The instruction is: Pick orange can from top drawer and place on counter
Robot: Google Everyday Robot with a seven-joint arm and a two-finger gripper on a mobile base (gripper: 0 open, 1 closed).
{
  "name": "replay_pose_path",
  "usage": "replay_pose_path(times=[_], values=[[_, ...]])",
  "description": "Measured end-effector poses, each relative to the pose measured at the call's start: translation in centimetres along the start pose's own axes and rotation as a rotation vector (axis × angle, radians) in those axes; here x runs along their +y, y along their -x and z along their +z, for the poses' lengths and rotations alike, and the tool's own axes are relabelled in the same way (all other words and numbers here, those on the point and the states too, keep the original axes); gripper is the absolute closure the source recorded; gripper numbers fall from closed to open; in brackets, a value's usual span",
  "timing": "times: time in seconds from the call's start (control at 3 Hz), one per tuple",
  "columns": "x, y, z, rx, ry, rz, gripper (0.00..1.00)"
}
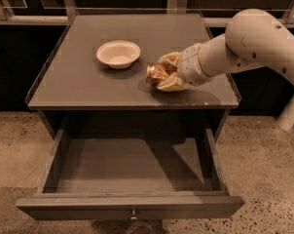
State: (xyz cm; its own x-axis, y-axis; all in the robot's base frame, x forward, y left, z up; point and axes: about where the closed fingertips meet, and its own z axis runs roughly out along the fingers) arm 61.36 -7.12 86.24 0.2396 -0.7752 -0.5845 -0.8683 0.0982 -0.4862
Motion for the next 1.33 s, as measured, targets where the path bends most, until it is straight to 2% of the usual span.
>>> replay_pose_path(times=[0.67, 1.0, 1.33], values=[[0.0, 0.01, 0.01, 0.0, 0.0, 0.0, 0.1], [0.0, 0.01, 0.01, 0.0, 0.0, 0.0, 0.0], [0.0, 0.01, 0.01, 0.0, 0.0, 0.0, 0.0]])
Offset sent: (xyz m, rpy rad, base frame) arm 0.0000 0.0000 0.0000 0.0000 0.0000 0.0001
